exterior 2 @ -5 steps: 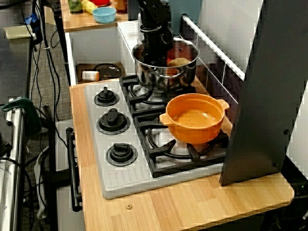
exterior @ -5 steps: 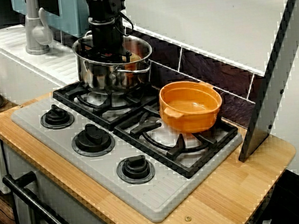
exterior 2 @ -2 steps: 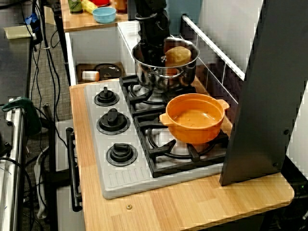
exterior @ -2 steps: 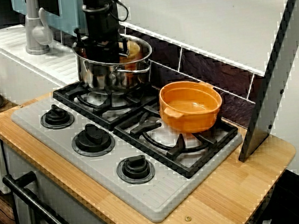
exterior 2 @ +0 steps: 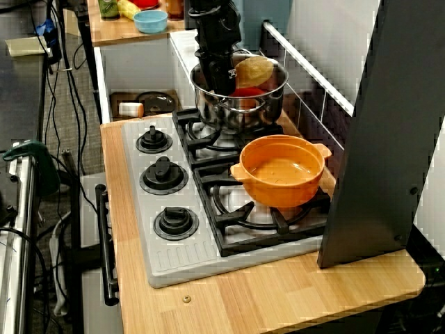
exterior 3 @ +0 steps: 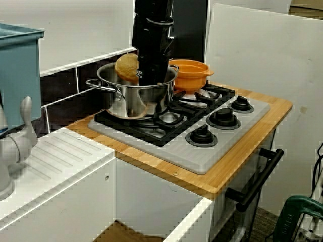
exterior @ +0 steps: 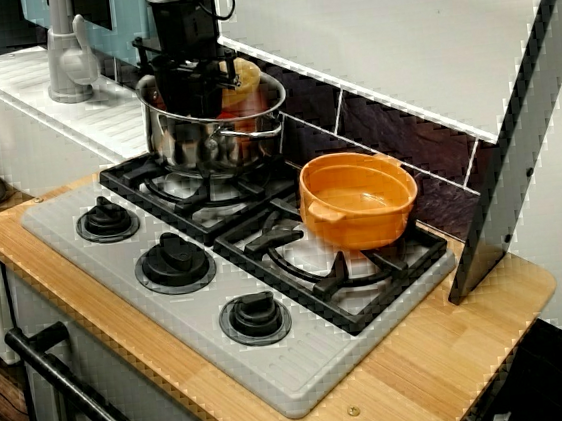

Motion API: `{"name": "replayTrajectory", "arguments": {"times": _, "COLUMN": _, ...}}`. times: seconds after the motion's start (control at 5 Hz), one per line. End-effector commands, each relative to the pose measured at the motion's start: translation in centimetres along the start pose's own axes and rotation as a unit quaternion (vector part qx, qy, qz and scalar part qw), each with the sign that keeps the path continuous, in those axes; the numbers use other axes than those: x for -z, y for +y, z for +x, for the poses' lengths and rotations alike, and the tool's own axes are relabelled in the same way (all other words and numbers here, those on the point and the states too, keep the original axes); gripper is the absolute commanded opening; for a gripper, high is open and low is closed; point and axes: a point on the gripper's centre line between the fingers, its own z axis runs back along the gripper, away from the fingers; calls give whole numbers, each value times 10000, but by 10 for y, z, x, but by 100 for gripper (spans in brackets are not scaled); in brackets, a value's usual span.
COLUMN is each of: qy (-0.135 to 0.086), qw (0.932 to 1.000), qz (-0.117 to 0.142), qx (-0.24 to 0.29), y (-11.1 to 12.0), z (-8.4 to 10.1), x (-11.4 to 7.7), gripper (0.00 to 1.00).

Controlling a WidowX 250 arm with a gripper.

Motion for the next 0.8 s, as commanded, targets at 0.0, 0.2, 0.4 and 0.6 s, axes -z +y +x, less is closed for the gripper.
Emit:
{"name": "replayTrajectory", "arguments": {"times": 0.0, "qy": -420, "qw": 9991, "qz": -70, "qx": -27, "y": 2, "z": 6, "x": -37, "gripper": 0}}
{"name": "replayTrajectory", "arguments": {"times": 0.2, "qy": -461, "qw": 9988, "qz": -128, "qx": -39, "y": 1, "z": 5, "x": -44, "gripper": 0}}
{"name": "replayTrajectory", "arguments": {"times": 0.4, "qy": -509, "qw": 9985, "qz": -185, "qx": -62, "y": 0, "z": 5, "x": -50, "gripper": 0}}
{"name": "replayTrajectory", "arguments": {"times": 0.6, "qy": -548, "qw": 9982, "qz": -215, "qx": -62, "y": -1, "z": 5, "x": -54, "gripper": 0}}
